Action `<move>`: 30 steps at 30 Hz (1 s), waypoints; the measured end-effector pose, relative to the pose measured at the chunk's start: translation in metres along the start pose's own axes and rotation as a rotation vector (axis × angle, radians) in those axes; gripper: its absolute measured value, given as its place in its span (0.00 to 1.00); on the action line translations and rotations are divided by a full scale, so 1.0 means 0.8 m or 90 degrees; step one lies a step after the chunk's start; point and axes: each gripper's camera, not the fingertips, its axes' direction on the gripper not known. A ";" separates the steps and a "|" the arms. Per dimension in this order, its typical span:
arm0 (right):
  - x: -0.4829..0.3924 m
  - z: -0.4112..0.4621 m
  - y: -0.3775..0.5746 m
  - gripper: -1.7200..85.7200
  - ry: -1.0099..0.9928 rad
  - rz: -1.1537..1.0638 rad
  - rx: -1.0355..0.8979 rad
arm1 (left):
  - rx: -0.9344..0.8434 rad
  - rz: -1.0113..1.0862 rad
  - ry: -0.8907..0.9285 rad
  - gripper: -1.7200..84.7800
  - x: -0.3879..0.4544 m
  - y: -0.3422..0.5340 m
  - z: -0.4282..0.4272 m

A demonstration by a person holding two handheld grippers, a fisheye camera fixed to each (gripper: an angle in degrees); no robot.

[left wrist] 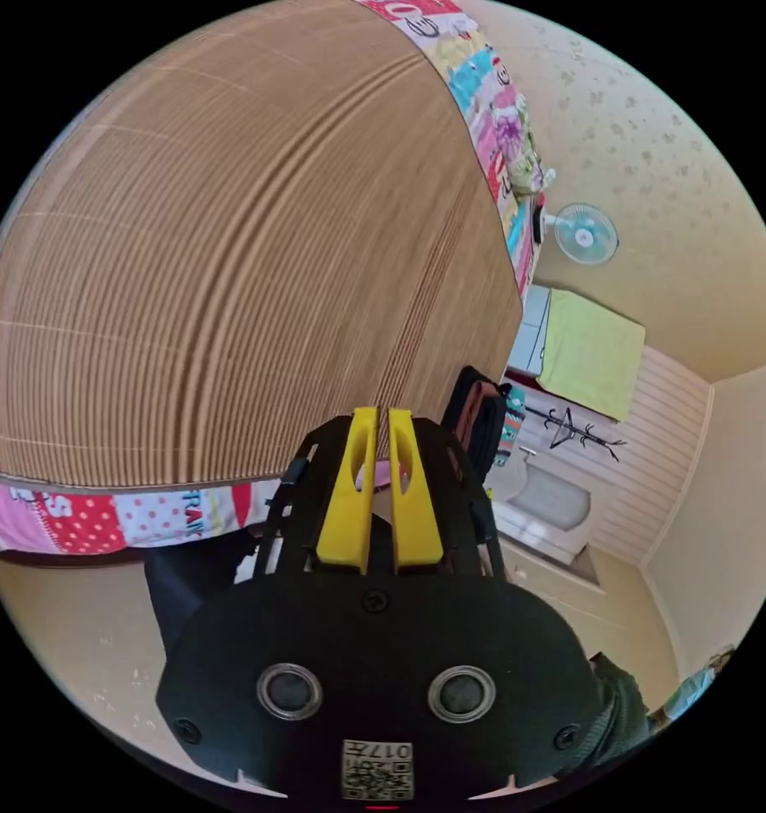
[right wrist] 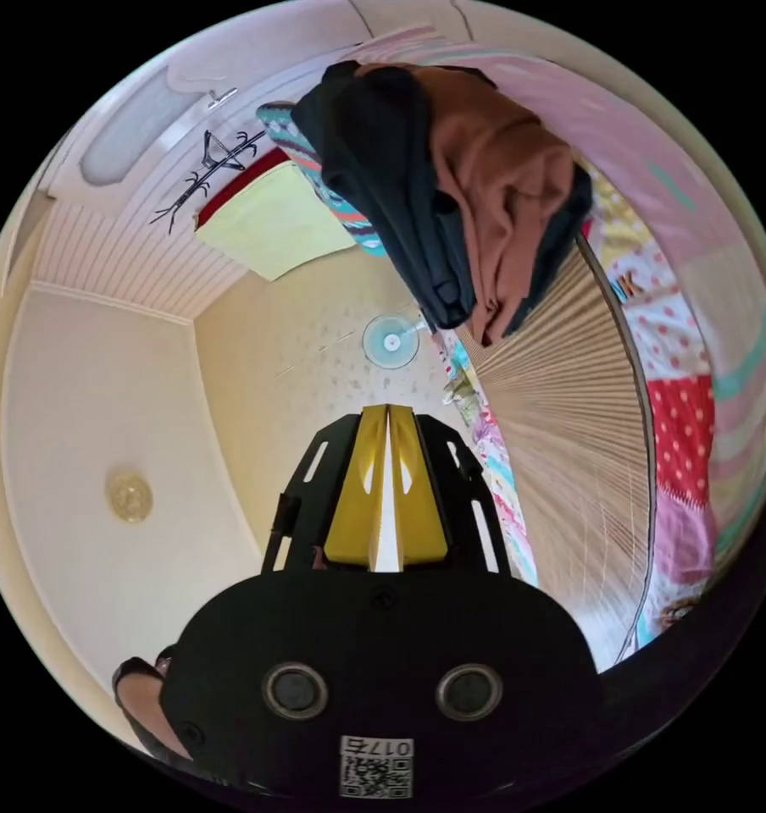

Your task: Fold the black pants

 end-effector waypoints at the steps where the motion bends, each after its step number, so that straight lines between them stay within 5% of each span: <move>1: -0.007 0.003 -0.001 0.04 0.021 -0.011 0.027 | -0.028 0.014 0.005 0.03 -0.005 0.016 0.046; 4: -0.014 0.006 -0.004 0.07 0.052 -0.033 0.083 | -0.176 0.023 -0.010 0.04 -0.036 0.022 0.129; 9: 0.011 -0.007 0.000 0.15 0.094 0.012 0.173 | -0.073 0.008 -0.134 0.03 -0.081 0.009 0.109; 16: 0.082 -0.038 0.015 0.16 0.027 0.066 0.289 | 0.059 -0.159 0.044 0.06 -0.212 0.030 0.134; 21: 0.133 -0.050 0.020 0.12 -0.014 0.041 0.247 | 0.107 -0.191 0.060 0.06 -0.263 0.022 0.155; 26: 0.209 -0.031 0.030 0.09 -0.342 -0.102 0.072 | 0.099 -0.165 0.065 0.06 -0.301 -0.009 0.191; 30: 0.201 0.006 0.049 0.09 -0.399 -0.213 -0.071 | 0.071 -0.147 0.051 0.06 -0.326 -0.035 0.212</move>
